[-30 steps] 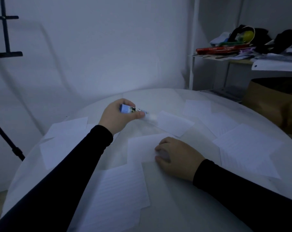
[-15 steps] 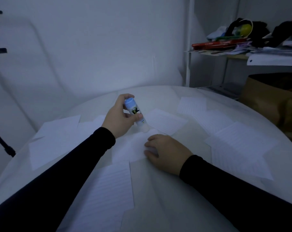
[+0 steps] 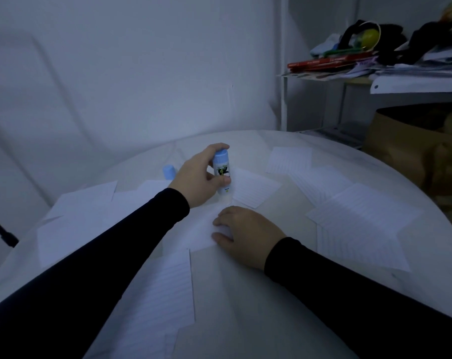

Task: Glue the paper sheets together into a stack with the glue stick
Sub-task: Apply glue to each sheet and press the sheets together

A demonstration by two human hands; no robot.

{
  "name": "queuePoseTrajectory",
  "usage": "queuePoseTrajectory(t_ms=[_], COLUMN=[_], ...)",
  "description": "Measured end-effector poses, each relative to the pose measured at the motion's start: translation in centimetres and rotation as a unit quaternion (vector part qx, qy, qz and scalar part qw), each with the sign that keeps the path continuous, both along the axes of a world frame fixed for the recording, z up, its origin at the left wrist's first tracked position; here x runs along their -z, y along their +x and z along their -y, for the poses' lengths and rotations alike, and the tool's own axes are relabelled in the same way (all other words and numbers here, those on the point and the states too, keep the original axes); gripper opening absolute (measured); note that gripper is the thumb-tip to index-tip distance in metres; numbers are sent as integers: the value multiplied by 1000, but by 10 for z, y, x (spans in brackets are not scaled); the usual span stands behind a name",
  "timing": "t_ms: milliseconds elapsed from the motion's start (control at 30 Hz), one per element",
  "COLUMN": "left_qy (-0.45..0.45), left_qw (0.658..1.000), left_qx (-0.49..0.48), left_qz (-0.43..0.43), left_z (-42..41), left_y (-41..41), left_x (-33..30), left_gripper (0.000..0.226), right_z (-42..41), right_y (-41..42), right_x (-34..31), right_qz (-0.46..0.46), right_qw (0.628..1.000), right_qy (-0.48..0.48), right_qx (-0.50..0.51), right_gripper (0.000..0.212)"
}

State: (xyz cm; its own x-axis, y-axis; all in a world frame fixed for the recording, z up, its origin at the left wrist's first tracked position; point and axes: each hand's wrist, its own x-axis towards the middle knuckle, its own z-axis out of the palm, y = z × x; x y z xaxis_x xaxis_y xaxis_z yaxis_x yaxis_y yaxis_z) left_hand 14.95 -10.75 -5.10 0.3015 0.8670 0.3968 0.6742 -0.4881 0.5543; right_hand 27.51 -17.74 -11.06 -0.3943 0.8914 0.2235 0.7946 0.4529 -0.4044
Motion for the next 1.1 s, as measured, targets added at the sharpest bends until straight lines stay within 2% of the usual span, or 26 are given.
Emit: queuePoseTrajectory(t_ms=[233,733,833,967,1033,1100], left_qy=[-14,-3,2,23,26,26], left_qw=[999,998,999,996,996,999], left_qx=[-8,48,51,32,27,29], left_qz=[-34,-44,-18,83,77,37], left_z=[-5,-3,2,6,5,6], left_y=[-3,-22,-22,-28,-31,-34], left_x=[-6,-1,-3,-9,-10,-8], left_gripper=[63,65,65,62,63,62], right_z=[3,3,3,3,1,-2], right_y=[-1,1,4,4,4,5], right_x=[1,-7,-9,-10,-11,-12], right_qz=[-14,0,10,34,42,64], right_qw=[1000,999,999,999,998,997], right_qy=[-1,-39,-38,-3,7,7], right_qx=[2,14,13,32,45,46], right_gripper=[39,37,39,46,49,49])
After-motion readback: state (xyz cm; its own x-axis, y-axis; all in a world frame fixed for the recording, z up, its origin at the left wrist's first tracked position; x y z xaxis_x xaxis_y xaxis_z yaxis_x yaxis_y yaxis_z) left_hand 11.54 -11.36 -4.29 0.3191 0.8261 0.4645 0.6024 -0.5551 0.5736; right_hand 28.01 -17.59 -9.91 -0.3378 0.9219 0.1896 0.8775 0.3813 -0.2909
